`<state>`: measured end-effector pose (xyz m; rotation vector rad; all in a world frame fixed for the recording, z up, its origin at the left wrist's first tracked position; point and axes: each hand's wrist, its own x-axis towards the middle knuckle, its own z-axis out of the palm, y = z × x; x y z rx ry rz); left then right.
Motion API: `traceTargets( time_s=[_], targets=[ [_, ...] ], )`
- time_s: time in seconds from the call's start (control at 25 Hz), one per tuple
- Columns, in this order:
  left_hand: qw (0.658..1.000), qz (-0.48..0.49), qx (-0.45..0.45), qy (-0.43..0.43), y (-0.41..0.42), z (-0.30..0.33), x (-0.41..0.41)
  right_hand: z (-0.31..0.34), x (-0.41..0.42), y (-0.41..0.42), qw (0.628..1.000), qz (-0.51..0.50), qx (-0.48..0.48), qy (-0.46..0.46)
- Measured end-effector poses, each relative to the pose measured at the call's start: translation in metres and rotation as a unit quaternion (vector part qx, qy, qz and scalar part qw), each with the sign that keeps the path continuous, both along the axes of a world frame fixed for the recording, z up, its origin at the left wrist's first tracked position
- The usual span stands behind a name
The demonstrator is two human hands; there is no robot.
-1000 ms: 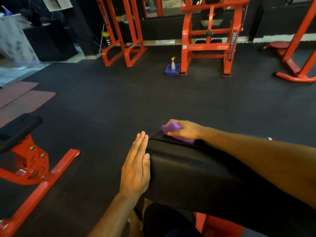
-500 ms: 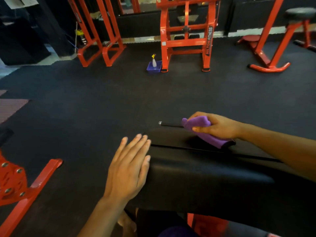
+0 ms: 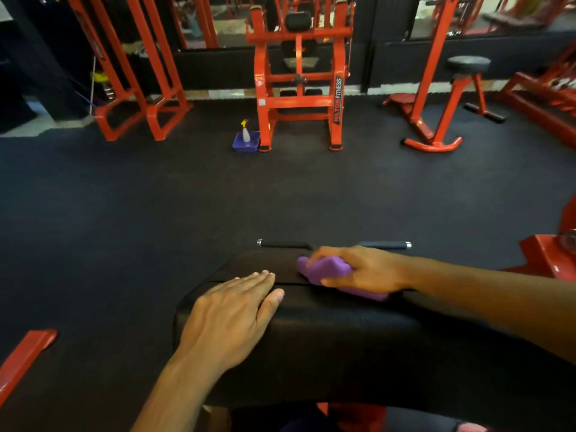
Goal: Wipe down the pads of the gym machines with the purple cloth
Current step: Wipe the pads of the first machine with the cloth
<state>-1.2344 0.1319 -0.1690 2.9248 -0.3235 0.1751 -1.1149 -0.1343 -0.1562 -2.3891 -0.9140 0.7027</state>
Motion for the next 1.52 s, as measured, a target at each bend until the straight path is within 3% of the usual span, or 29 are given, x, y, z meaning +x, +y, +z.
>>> traceTargets(
  time_s=[0.2, 0.36, 0.52, 0.64, 0.8, 0.96, 1.12, 1.28, 1.4, 1.52],
  targets=[
    [1.000, -0.003, 0.005, 0.008, 0.001, 0.000, 0.000, -0.006, 0.018, -0.026, 0.991, -0.119, -0.062, 0.012],
    [1.000, -0.017, 0.000, 0.016, 0.001, 0.004, -0.001, -0.014, 0.015, 0.008, 0.994, -0.095, -0.050, -0.003],
    [1.000, -0.015, -0.004, 0.020, 0.000, 0.005, -0.004, 0.011, -0.005, -0.041, 0.999, -0.039, -0.030, 0.014],
    [0.999, -0.010, 0.006, 0.032, 0.003, 0.007, -0.002, 0.004, 0.008, -0.045, 0.996, -0.081, -0.047, 0.007],
    [0.995, -0.020, 0.024, 0.091, -0.001, 0.022, 0.000, -0.015, 0.014, -0.012, 0.994, -0.101, -0.026, -0.024],
    [0.981, -0.026, 0.050, 0.183, -0.017, 0.047, 0.017, 0.032, 0.000, -0.065, 0.998, -0.036, -0.039, -0.016],
    [0.954, -0.132, -0.007, 0.270, -0.062, 0.043, 0.043, 0.026, 0.000, -0.123, 0.972, -0.195, -0.122, -0.046],
    [0.922, -0.166, -0.008, 0.350, -0.070, 0.031, 0.057, -0.017, 0.013, -0.093, 0.947, -0.269, -0.170, -0.037],
    [0.916, -0.177, -0.003, 0.359, -0.066, 0.029, 0.059, -0.021, 0.021, -0.055, 0.961, -0.236, -0.142, -0.034],
    [0.913, -0.187, 0.000, 0.363, -0.069, 0.030, 0.059, 0.003, -0.009, -0.073, 0.980, -0.175, -0.088, -0.023]
  ],
)
